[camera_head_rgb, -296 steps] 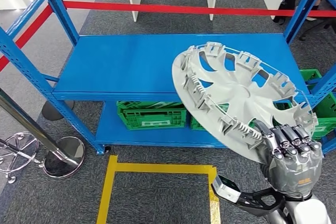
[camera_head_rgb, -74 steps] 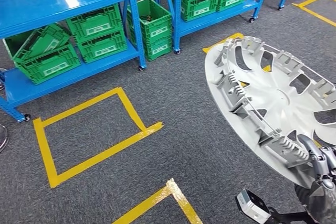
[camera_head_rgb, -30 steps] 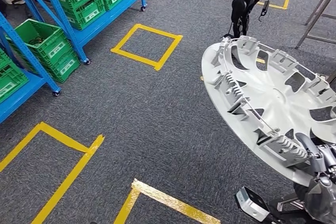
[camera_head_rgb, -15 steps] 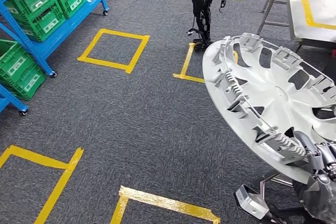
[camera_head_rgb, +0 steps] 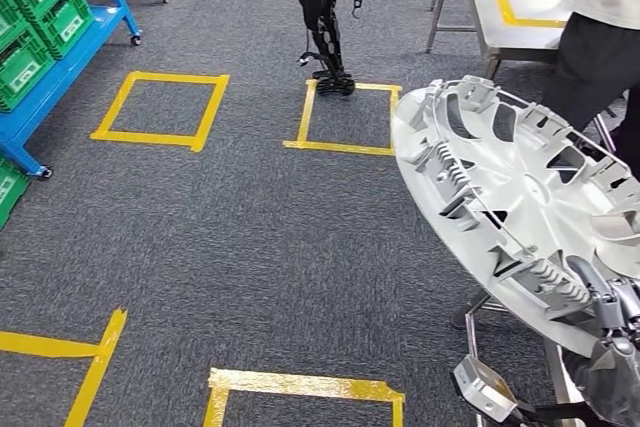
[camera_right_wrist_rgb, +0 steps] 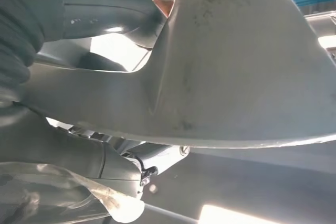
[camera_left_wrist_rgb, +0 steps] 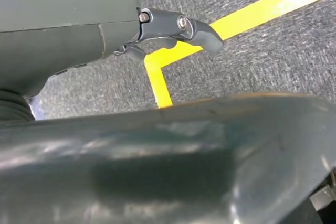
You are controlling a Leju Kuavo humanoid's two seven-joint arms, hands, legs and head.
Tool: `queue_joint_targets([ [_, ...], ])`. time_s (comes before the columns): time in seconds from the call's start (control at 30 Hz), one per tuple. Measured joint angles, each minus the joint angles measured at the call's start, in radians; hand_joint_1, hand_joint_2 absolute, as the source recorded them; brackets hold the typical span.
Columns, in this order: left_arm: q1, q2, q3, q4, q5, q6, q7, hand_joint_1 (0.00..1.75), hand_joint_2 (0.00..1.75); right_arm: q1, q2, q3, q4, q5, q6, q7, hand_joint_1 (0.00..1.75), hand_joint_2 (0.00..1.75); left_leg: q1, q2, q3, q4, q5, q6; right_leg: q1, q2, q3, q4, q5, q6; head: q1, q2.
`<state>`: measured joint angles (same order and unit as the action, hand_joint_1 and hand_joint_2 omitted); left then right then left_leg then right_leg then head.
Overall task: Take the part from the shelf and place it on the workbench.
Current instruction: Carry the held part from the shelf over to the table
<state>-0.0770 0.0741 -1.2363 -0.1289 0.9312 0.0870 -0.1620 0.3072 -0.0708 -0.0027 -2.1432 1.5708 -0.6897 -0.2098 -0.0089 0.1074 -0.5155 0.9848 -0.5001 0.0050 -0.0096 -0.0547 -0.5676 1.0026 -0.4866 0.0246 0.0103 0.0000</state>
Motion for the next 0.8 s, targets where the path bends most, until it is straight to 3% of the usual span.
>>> queue_joint_targets([
  [0.03,-0.001,0.000,-0.001,0.000,-0.001,0.000,0.000,0.00,0.00,0.003,0.000,0.000,0.000,0.000,0.000,0.001,1.75,1.75,0.001,0.007,0.001,0.000,-0.001,-0.004,0.000,0.011,-0.002,0.000,0.002,-0.006,0.000,0.000],
  [0.1,-0.004,-0.001,-0.002,0.000,-0.003,0.000,0.000,0.00,0.00,0.006,0.000,-0.001,-0.002,0.000,0.000,0.000,1.75,1.75,0.006,-0.017,-0.006,0.025,-0.024,-0.015,-0.002,0.030,-0.005,-0.003,0.007,-0.019,-0.002,0.000],
  [0.13,-0.004,-0.002,-0.002,-0.001,-0.004,0.000,0.000,0.00,0.00,0.007,0.000,-0.002,-0.004,0.000,0.000,0.000,1.75,1.75,0.009,-0.043,-0.023,0.066,-0.052,-0.019,-0.003,0.039,-0.005,-0.004,0.010,-0.026,-0.005,0.000],
  [0.2,-0.001,-0.003,-0.002,-0.001,-0.006,0.000,0.000,0.00,0.00,0.006,0.000,-0.002,-0.005,0.000,0.000,0.000,1.75,1.75,0.012,-0.088,-0.082,0.204,-0.121,-0.021,-0.002,0.060,-0.006,-0.005,0.012,-0.034,-0.009,0.000],
  [0.23,0.002,-0.004,-0.002,-0.001,-0.006,0.000,0.000,0.00,0.00,0.006,0.000,-0.002,-0.005,0.000,0.000,-0.001,1.75,1.75,0.012,-0.096,-0.112,0.269,-0.144,-0.021,0.000,0.073,-0.006,-0.004,0.013,-0.036,-0.010,0.000],
  [0.27,0.004,-0.004,-0.002,-0.001,-0.007,0.000,0.000,0.00,0.00,0.006,0.000,-0.002,-0.005,0.000,0.000,-0.002,1.75,1.75,0.012,-0.098,-0.130,0.304,-0.147,-0.020,0.002,0.087,-0.006,-0.004,0.013,-0.036,-0.009,0.000],
  [0.3,0.005,-0.004,-0.002,-0.001,-0.007,0.000,0.000,0.00,0.00,0.006,0.000,-0.002,-0.004,0.000,0.000,-0.003,1.75,1.75,0.012,-0.101,-0.130,0.299,-0.129,-0.017,0.004,0.102,-0.006,-0.004,0.013,-0.036,-0.009,0.000],
  [0.33,0.005,-0.004,-0.002,-0.001,-0.007,0.000,0.000,0.00,0.00,0.006,0.000,-0.002,-0.004,0.000,0.000,-0.004,1.75,1.75,0.012,-0.107,-0.112,0.252,-0.094,-0.013,0.004,0.116,-0.005,-0.002,0.013,-0.036,-0.009,0.000],
  [0.4,0.004,-0.003,-0.002,-0.001,-0.007,0.000,0.000,0.00,0.00,0.006,0.000,-0.002,-0.004,0.000,0.000,-0.005,1.75,1.75,0.013,-0.148,-0.053,0.111,-0.021,-0.003,0.005,0.142,-0.006,0.001,0.014,-0.034,-0.009,0.000],
  [0.47,0.003,-0.002,-0.002,-0.001,-0.008,0.000,0.001,0.00,0.00,0.005,0.000,-0.002,-0.004,0.000,0.000,-0.006,1.75,1.75,0.013,-0.184,-0.019,0.027,0.002,0.003,0.002,0.165,-0.015,0.005,0.017,-0.026,-0.009,0.000],
  [0.53,0.002,-0.002,-0.002,-0.001,-0.008,0.000,0.002,0.00,0.00,0.006,0.000,-0.002,-0.004,0.000,0.000,-0.006,1.75,1.75,0.011,-0.175,-0.015,0.012,0.001,0.006,-0.003,0.189,-0.026,0.002,0.024,-0.011,-0.009,0.000],
  [0.57,0.000,-0.002,-0.002,-0.001,-0.008,0.000,0.002,0.00,0.00,0.008,0.000,-0.003,-0.004,0.000,0.000,-0.006,1.75,1.75,0.011,-0.163,-0.014,0.005,0.005,0.010,-0.004,0.187,-0.031,0.003,0.025,-0.006,-0.008,0.000],
  [0.6,-0.001,-0.003,-0.002,-0.002,-0.008,0.000,0.002,0.00,0.00,0.008,0.000,-0.003,-0.004,0.000,0.000,-0.006,1.75,1.75,0.012,-0.150,-0.011,-0.003,0.010,0.015,-0.003,0.167,-0.041,0.015,0.016,-0.002,-0.007,0.000],
  [0.63,-0.001,-0.003,-0.002,-0.002,-0.008,0.000,0.002,0.00,0.00,0.007,0.000,-0.004,-0.004,0.000,0.000,-0.006,1.75,1.75,0.013,-0.136,-0.009,-0.010,0.015,0.020,-0.001,0.137,-0.060,0.046,-0.004,0.002,-0.004,0.000],
  [0.7,0.000,-0.003,-0.002,-0.002,-0.008,0.000,0.002,0.00,0.00,0.004,0.000,-0.003,-0.004,0.000,0.000,-0.004,1.75,1.75,0.013,-0.108,-0.008,-0.015,0.017,0.025,-0.001,0.076,-0.118,0.166,-0.068,0.010,-0.001,0.000],
  [0.77,0.003,-0.003,-0.003,-0.002,-0.008,0.000,0.002,0.00,0.00,0.003,0.000,-0.002,-0.004,0.000,0.000,-0.003,1.75,1.75,0.012,-0.079,-0.008,-0.015,0.016,0.025,-0.006,0.062,-0.167,0.273,-0.106,0.019,-0.001,0.000],
  [0.8,0.003,-0.004,-0.003,-0.002,-0.008,0.000,0.003,0.00,0.00,0.004,0.000,-0.002,-0.003,0.000,0.000,-0.003,1.75,1.75,0.012,-0.066,-0.008,-0.015,0.014,0.024,-0.008,0.059,-0.168,0.279,-0.099,0.023,-0.001,0.000],
])
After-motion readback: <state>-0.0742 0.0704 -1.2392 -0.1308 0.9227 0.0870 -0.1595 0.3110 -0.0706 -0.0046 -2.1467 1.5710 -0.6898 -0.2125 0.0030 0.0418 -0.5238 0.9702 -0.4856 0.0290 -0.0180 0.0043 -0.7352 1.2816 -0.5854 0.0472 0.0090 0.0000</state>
